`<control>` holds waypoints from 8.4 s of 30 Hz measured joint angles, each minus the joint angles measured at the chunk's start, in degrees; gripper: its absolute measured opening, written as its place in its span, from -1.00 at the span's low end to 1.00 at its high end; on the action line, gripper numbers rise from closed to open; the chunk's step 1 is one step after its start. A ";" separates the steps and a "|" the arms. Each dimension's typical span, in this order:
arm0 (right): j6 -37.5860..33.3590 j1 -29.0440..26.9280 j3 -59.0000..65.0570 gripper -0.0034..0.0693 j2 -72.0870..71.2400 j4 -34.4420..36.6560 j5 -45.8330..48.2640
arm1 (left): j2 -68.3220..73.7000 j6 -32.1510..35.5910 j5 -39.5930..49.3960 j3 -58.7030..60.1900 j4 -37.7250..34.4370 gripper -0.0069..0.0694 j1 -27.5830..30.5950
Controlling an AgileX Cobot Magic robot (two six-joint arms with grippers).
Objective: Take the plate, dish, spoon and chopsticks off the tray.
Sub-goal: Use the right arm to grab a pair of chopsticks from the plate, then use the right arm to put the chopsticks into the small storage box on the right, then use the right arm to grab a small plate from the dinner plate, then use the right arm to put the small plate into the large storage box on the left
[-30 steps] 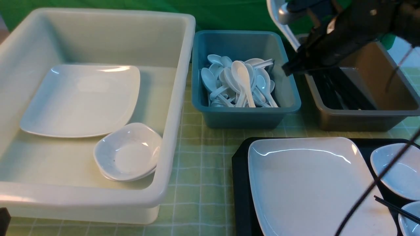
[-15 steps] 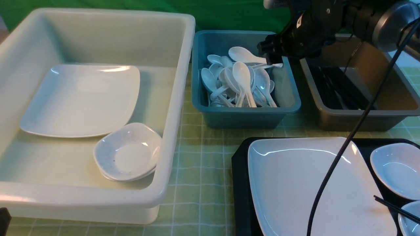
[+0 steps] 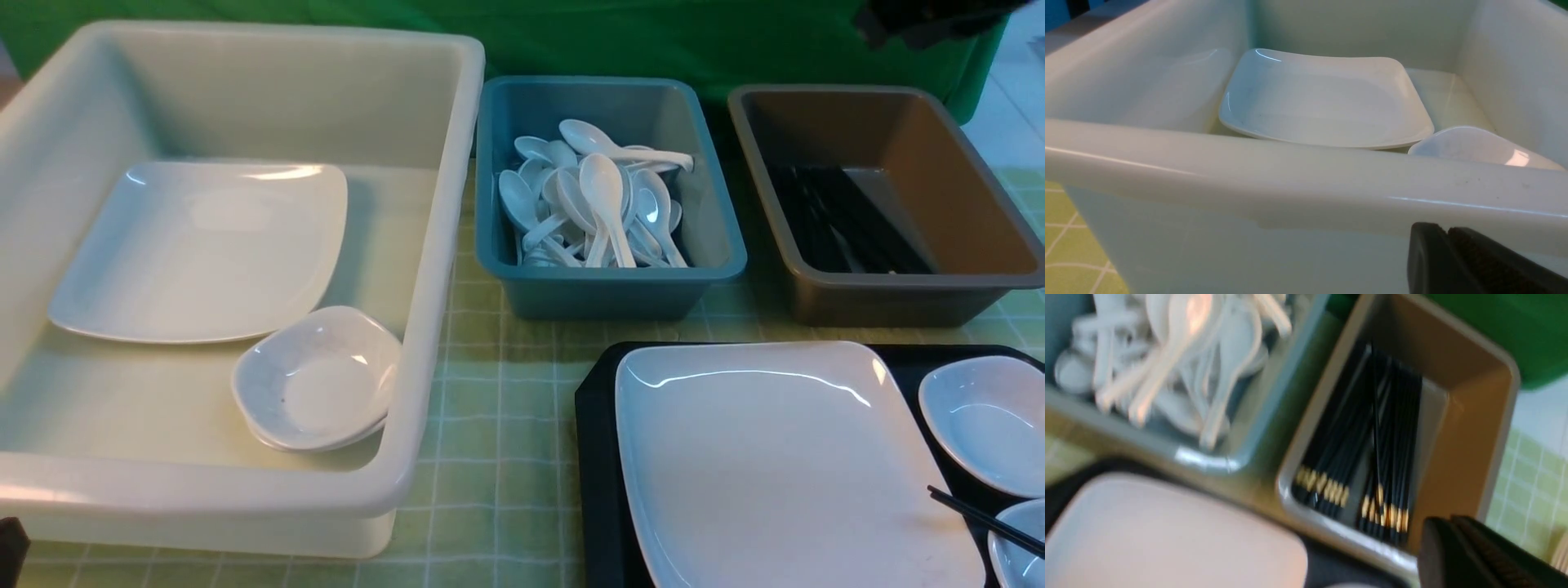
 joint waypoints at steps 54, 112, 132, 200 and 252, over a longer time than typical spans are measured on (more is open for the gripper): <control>-5.86 -13.61 62.93 -0.68 -1.85 -12.19 -10.82 | 0.00 0.00 0.00 0.00 0.00 -0.57 0.00; 4.53 -13.67 -4.27 -0.91 8.04 3.80 0.21 | 0.00 0.00 0.00 0.00 0.00 -0.40 0.00; 4.52 -13.67 55.50 -0.81 -40.56 6.09 -6.84 | 0.00 2.56 0.00 0.00 3.10 -0.34 0.00; -4.38 -13.67 49.31 -0.14 6.97 -2.02 -23.31 | 0.00 2.56 0.00 0.00 3.26 -0.23 0.00; -41.51 38.13 -0.06 -0.83 27.04 8.21 -30.77 | 0.00 2.56 0.00 0.00 3.32 -0.23 0.00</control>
